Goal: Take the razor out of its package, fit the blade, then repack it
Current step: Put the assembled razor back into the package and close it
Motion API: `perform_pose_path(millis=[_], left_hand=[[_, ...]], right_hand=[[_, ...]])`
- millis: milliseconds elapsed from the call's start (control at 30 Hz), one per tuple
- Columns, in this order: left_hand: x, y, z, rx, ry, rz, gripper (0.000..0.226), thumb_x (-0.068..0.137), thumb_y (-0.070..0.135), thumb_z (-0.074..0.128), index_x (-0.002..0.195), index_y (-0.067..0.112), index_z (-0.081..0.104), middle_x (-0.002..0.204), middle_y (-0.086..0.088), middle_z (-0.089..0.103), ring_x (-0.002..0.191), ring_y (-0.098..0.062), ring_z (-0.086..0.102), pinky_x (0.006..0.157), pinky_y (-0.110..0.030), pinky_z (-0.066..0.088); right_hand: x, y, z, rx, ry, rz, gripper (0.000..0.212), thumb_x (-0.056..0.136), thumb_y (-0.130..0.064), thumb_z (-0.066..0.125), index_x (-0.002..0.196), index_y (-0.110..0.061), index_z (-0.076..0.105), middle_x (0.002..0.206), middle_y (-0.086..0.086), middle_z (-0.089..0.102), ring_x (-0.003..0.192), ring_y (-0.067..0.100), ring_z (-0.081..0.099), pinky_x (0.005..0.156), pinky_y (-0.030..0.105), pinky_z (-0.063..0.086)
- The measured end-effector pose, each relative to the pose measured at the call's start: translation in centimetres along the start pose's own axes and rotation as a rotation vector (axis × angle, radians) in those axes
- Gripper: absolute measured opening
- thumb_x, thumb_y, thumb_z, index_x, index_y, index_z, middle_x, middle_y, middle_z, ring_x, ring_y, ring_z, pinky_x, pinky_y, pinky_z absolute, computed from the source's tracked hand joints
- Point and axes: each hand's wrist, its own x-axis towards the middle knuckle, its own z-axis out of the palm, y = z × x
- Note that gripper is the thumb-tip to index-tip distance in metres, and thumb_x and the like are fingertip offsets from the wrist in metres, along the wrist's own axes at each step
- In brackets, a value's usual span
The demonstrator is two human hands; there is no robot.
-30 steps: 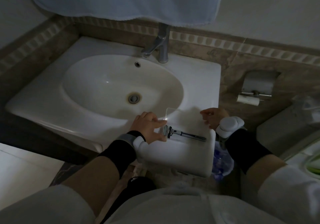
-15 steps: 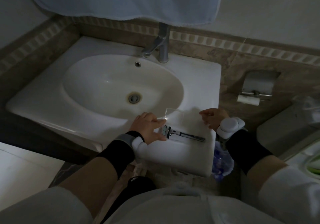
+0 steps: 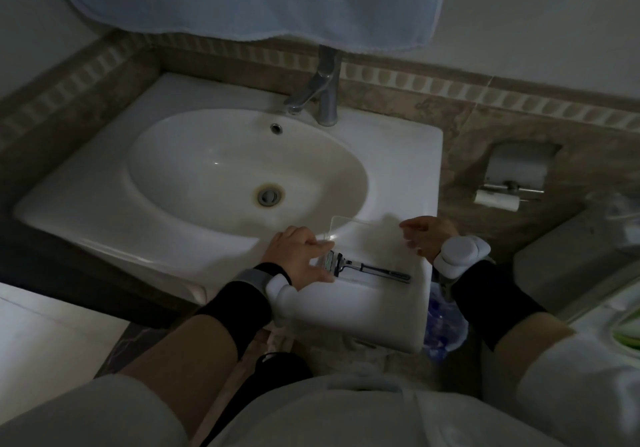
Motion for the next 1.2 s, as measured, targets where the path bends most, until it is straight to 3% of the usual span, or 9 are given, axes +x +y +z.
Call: perform_pose_path(millis=[167,367,467,633,733,900,967,1100,1200], left_hand=[[-0.3,-0.4,0.2,0.038,-0.007,0.001,0.075,0.068,0.052,0.065,0.133,0.033,0.032,0.123,-0.004,0.043,0.117,-0.021,0.031,0.090,-0.027,0.019],[-0.3,-0.1,0.3,0.015,0.009,0.009,0.070,0.069,0.047,0.067,0.130,0.031,0.039,0.122,-0.003,0.045,0.116,-0.022,0.031,0.089,-0.026,0.018],[-0.1,-0.2,0.3,0.014,0.018,0.014,0.068,0.068,0.047,0.068,0.129,0.030,0.041,0.122,-0.003,0.045,0.117,-0.022,0.031,0.090,-0.025,0.018],[-0.2,-0.4,0.7,0.048,0.014,0.038,0.084,0.066,0.051,0.067,0.136,0.030,0.027,0.126,-0.004,0.043,0.116,-0.021,0.031,0.084,-0.025,0.017],[-0.1,-0.6,0.6,0.061,0.014,0.016,0.092,0.065,0.053,0.067,0.138,0.029,0.018,0.128,-0.005,0.041,0.117,-0.022,0.031,0.091,-0.030,0.022],[0.2,-0.2,0.4,0.046,0.059,-0.032,0.103,0.059,0.051,0.072,0.139,0.027,0.011,0.131,-0.007,0.041,0.120,-0.025,0.032,0.099,-0.036,0.026],[0.3,-0.1,0.5,0.042,0.070,-0.027,0.108,0.058,0.050,0.073,0.139,0.027,0.007,0.132,-0.007,0.040,0.121,-0.026,0.031,0.100,-0.037,0.026],[0.2,0.0,0.5,0.033,0.097,-0.028,0.111,0.056,0.048,0.075,0.139,0.026,0.004,0.134,-0.007,0.038,0.123,-0.026,0.030,0.100,-0.037,0.025],[0.3,0.3,0.5,0.038,0.095,-0.026,0.104,0.057,0.047,0.075,0.138,0.024,0.013,0.134,-0.006,0.039,0.124,-0.026,0.029,0.102,-0.037,0.024]], right_hand=[[-0.3,-0.3,0.2,0.005,0.015,-0.013,0.024,0.087,-0.005,0.053,0.108,0.002,0.061,0.092,0.010,0.056,0.057,0.010,0.048,0.054,0.017,0.038],[-0.5,-0.3,0.4,0.012,0.026,-0.029,0.025,0.087,-0.001,0.051,0.109,0.005,0.059,0.090,0.011,0.055,0.056,0.011,0.047,0.052,0.017,0.036],[-0.6,-0.3,0.4,0.026,0.018,-0.024,0.025,0.087,0.002,0.049,0.109,0.006,0.059,0.075,0.005,0.055,0.057,0.011,0.046,0.045,0.011,0.039],[-0.7,-0.1,0.1,0.022,0.022,-0.033,0.023,0.087,0.000,0.051,0.108,0.005,0.060,0.077,0.006,0.056,0.057,0.010,0.047,0.040,0.005,0.038],[-0.6,0.0,0.0,-0.004,0.034,-0.062,0.023,0.086,0.000,0.052,0.107,0.004,0.061,0.086,0.010,0.057,0.058,0.009,0.047,0.038,0.001,0.037],[-0.7,0.4,-0.3,0.006,0.034,-0.109,0.020,0.084,-0.007,0.058,0.100,0.003,0.064,0.068,0.003,0.057,0.059,0.008,0.048,0.049,0.005,0.041],[-0.7,0.4,-0.5,0.035,0.034,-0.124,0.021,0.084,-0.011,0.059,0.097,0.006,0.064,0.073,0.007,0.059,0.061,0.009,0.050,0.055,0.012,0.042],[-1.1,-0.1,-0.5,0.132,-0.073,-0.137,0.012,0.082,-0.003,0.059,0.073,-0.004,0.067,0.060,-0.003,0.063,0.054,0.004,0.054,0.043,0.002,0.041],[-1.4,-0.2,-0.8,0.045,-0.147,-0.185,0.008,0.077,-0.002,0.065,0.072,-0.007,0.067,0.068,-0.002,0.062,0.055,-0.001,0.055,0.054,0.002,0.045]])
